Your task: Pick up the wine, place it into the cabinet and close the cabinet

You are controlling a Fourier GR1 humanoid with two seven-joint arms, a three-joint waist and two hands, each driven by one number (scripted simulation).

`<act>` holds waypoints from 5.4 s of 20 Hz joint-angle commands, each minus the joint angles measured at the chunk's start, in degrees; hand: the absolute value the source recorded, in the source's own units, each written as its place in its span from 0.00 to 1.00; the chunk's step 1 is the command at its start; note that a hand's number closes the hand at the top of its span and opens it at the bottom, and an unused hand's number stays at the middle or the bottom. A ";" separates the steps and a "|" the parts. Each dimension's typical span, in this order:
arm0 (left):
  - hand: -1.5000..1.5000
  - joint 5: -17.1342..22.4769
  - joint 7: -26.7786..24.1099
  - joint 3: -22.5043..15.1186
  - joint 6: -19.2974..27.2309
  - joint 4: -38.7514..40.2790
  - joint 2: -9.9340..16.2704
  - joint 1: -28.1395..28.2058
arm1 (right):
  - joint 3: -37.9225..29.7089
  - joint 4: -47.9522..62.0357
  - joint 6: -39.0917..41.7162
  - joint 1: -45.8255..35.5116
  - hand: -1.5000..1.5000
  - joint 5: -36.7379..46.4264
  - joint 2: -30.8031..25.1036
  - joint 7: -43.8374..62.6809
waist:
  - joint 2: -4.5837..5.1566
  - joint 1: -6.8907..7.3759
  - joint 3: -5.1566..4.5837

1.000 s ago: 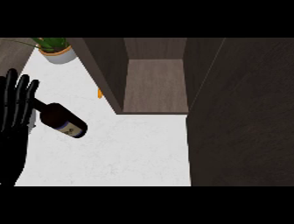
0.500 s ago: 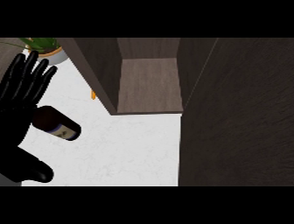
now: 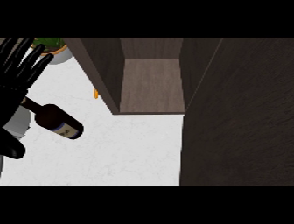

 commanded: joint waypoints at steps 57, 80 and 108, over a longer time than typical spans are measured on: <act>0.00 -22.04 -27.85 9.22 -19.87 39.57 6.44 1.86 | -4.01 -5.97 2.59 -5.73 0.00 -2.73 4.47 13.91 | 0.11 0.09 -0.04; 0.00 -36.52 -48.26 4.16 -23.36 69.30 9.10 -7.82 | -4.65 -3.85 3.57 -7.69 0.00 -0.56 5.07 12.52 | 0.17 -0.02 -0.05; 0.00 -38.72 -60.82 3.89 -26.06 86.29 6.15 -11.56 | -3.70 -4.41 3.20 -7.88 0.00 0.24 5.39 13.51 | 0.76 -1.12 -0.29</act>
